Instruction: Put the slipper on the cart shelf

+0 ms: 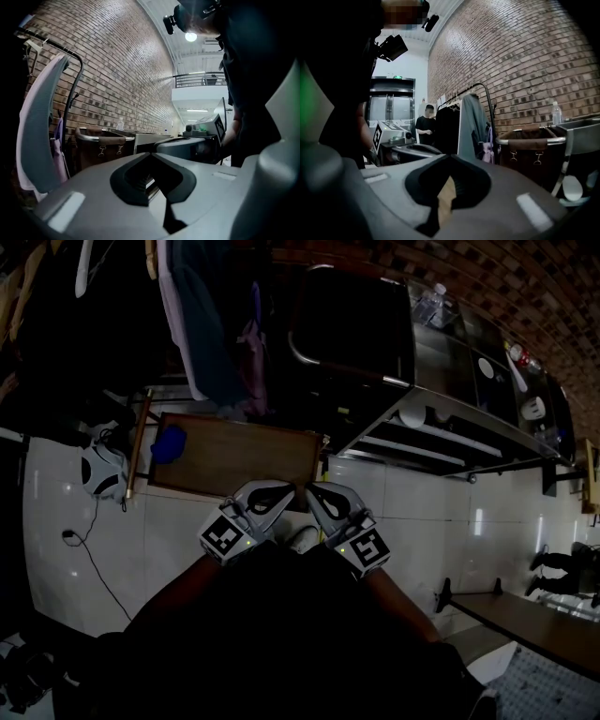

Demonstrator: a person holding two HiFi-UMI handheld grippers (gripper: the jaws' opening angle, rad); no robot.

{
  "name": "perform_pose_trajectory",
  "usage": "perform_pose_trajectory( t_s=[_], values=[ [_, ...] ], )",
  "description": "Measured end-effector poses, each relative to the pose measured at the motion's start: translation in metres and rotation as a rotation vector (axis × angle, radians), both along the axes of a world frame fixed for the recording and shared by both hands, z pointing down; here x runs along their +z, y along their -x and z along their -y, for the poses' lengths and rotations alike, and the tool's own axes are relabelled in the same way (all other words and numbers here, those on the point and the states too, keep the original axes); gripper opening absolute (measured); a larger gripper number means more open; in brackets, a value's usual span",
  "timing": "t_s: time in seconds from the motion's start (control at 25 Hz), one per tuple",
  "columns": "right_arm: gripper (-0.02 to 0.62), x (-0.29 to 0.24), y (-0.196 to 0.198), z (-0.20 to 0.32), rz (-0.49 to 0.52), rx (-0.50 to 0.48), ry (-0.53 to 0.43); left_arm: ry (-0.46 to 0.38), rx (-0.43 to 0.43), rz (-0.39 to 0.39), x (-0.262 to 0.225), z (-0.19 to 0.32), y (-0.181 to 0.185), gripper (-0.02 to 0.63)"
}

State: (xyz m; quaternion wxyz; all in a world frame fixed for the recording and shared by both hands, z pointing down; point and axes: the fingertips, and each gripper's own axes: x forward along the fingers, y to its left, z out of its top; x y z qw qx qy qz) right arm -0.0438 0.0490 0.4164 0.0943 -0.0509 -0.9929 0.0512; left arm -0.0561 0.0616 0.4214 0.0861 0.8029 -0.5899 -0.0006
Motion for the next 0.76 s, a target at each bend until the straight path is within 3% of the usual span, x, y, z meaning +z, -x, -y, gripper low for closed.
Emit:
perform_pose_trajectory(
  t_s=[0.76],
  values=[
    [0.000, 0.0021, 0.0072, -0.0033, -0.005, -0.045, -0.001, 0.011, -0.023, -0.003, 0.0004, -0.0009, 0.0074, 0.003]
  ],
)
